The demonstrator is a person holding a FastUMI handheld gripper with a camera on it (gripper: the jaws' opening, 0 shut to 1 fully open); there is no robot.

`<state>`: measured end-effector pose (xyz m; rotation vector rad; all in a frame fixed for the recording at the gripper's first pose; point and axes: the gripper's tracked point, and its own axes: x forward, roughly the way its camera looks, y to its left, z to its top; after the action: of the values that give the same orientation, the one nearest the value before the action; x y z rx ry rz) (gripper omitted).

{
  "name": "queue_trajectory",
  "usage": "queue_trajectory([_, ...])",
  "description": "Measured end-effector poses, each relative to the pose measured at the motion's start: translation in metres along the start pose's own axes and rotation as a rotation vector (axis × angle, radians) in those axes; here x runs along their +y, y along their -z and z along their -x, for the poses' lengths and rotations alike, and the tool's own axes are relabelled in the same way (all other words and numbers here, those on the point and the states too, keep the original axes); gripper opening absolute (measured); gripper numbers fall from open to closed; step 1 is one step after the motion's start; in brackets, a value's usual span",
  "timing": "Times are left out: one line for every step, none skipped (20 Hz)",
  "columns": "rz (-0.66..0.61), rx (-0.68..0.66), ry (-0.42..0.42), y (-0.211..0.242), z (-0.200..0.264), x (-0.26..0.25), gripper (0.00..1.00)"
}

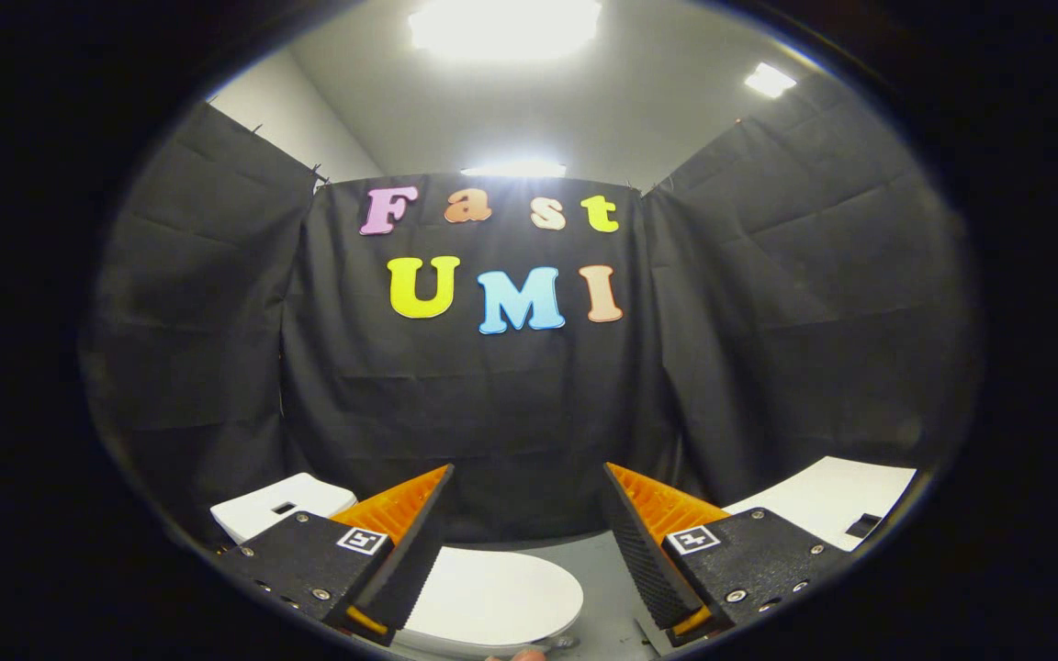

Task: Open the toilet lid.

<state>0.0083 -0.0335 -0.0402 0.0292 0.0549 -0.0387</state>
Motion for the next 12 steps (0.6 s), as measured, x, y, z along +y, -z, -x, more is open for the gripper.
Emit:
queue_trajectory([-0.012, 0.013, 0.001, 0.008, -0.002, 0.000, 0.94])
queue_trajectory([-0.019, 0.023, 0.002, 0.013, -0.005, 0.001, 0.94])
queue_trajectory([-0.022, 0.035, 0.000, 0.021, -0.007, 0.001, 0.94])
queue_trajectory([-0.022, 0.051, -0.002, 0.028, -0.010, 0.002, 0.94])
queue_trajectory([-0.026, 0.069, -0.003, 0.037, -0.012, 0.003, 0.94])
queue_trajectory([-0.034, 0.085, -0.005, 0.045, -0.015, 0.003, 0.94])
queue_trajectory([-0.047, 0.103, -0.005, 0.055, -0.016, 0.003, 0.94])
queue_trajectory([-0.060, 0.125, 0.000, 0.065, -0.019, 0.001, 0.94])
queue_trajectory([-0.070, 0.152, 0.010, 0.079, -0.022, -0.002, 0.94])
queue_trajectory([-0.082, 0.176, 0.019, 0.091, -0.023, -0.003, 0.94])
queue_trajectory([-0.097, 0.199, 0.018, 0.104, -0.025, -0.003, 0.94])
queue_trajectory([-0.114, 0.221, 0.013, 0.115, -0.026, -0.002, 0.94])
